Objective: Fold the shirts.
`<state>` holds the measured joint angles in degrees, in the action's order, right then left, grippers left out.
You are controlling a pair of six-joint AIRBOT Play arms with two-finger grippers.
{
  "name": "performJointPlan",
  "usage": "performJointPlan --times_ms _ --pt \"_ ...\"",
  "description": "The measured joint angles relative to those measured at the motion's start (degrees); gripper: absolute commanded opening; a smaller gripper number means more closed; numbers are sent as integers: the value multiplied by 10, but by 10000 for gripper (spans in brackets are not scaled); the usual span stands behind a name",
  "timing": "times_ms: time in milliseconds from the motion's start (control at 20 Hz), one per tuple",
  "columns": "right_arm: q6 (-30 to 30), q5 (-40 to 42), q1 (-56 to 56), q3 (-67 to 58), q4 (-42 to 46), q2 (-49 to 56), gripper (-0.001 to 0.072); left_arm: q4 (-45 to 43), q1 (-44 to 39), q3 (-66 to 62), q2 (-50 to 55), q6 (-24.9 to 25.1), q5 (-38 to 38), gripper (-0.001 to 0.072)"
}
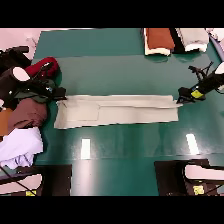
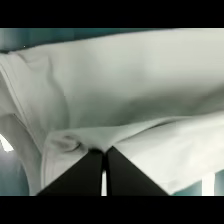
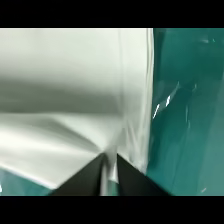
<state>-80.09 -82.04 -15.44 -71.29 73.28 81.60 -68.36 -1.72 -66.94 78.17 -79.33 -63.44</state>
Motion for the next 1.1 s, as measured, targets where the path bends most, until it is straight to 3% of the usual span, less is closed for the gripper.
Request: performJointPlan --times_ms 150,200,250,350,400,600,650,800,900,950,1000,1100 --pt "13 16 -4 -39 -42 28 411 9 0 -15 18 -3 4 535" --pt "23 20 -10 -50 -50 32 415 11 0 -18 21 -5 1 394" --pt "32 23 -17 -56 -61 35 466 13 0 -21 23 -7 -3 196" --pt "50 15 -39 -55 -80 37 572 28 0 -25 25 -9 -11 20" --pt "59 11 -54 -46 -87 38 617 39 0 -26 25 -9 -13 25" --pt "89 11 -110 36 -121 40 615 79 -31 -28 27 -4 -6 24" --pt "99 21 -118 60 -136 40 559 84 -50 -29 28 -5 5 24" --pt "130 52 -126 125 -191 47 531 95 -116 -29 36 -20 49 24" --pt "145 66 -111 149 -231 57 336 96 -160 -30 46 -32 78 23" --pt "150 74 -101 154 -240 61 164 99 -183 -30 54 -37 94 23" --pt "156 87 -87 156 -244 65 54 100 -204 -32 62 -42 105 23" --pt "162 102 -65 146 -254 65 16 100 -233 -42 81 -51 128 23"
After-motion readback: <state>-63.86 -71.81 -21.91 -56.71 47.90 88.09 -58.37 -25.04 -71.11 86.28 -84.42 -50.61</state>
